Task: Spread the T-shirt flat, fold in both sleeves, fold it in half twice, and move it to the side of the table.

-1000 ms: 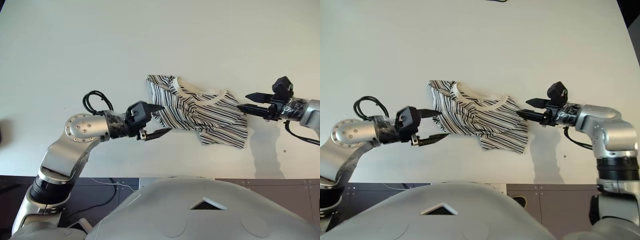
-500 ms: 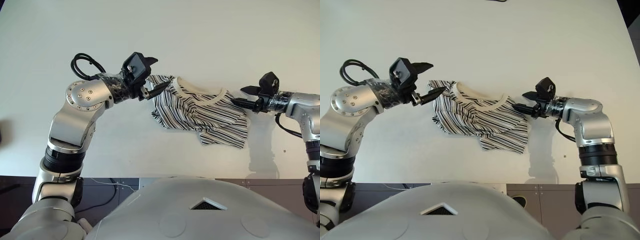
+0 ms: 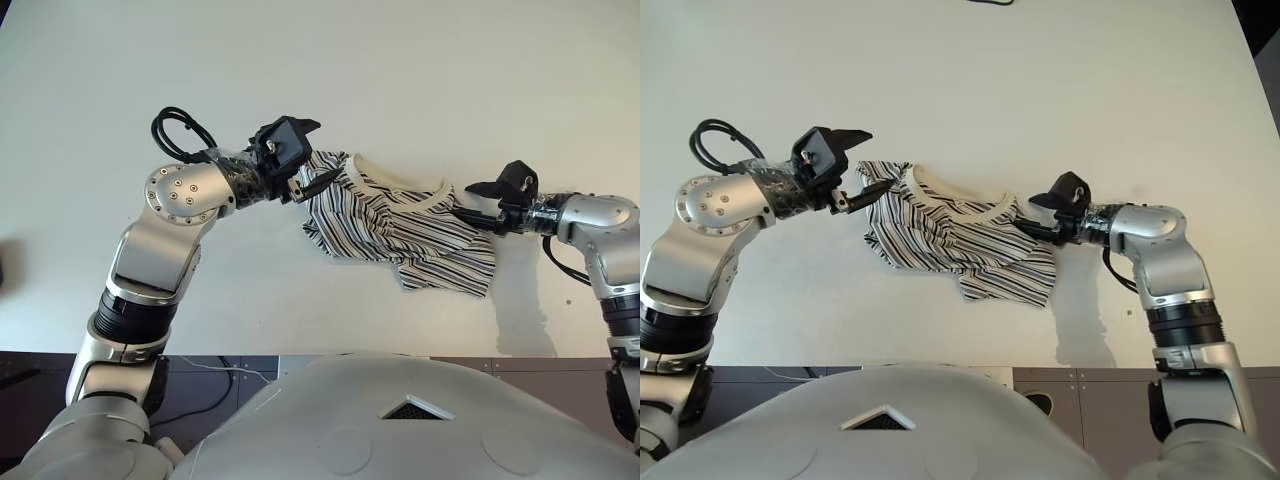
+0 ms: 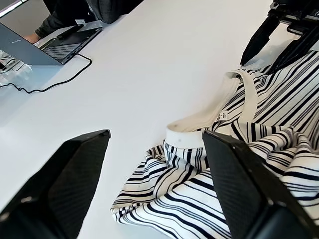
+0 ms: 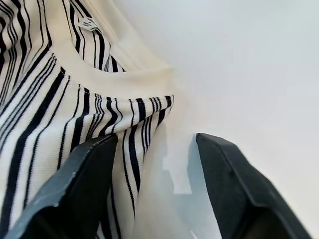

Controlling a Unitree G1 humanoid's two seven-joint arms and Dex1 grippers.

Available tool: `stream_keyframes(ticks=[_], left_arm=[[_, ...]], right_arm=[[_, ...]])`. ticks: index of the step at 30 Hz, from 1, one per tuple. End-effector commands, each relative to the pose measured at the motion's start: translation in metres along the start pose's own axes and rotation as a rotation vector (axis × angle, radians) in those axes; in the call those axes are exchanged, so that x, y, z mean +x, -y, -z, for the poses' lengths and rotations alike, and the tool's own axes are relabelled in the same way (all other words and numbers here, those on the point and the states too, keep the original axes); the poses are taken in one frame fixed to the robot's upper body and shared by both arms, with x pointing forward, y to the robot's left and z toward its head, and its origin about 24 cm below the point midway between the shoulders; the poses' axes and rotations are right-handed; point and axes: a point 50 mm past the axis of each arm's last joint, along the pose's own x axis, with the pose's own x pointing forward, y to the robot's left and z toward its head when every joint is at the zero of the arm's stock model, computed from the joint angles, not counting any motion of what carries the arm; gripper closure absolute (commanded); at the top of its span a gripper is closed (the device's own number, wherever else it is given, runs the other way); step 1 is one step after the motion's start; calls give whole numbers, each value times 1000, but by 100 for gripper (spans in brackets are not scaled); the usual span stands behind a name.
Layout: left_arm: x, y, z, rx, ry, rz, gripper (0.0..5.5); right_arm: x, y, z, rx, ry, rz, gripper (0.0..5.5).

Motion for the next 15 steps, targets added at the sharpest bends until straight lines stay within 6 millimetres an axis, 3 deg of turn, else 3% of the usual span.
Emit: stream_keyframes(ticks=[1, 11, 15], left_arm=[[0, 2, 4, 8, -16, 4, 209], [0, -4, 1, -3, 3, -46, 209], [5, -8, 12, -6, -20, -77, 209]], right_arm=[[8, -22, 43, 94, -175, -59, 333], [2, -18, 47, 114, -194, -24, 470], [4, -13, 41, 111, -176, -7, 522]])
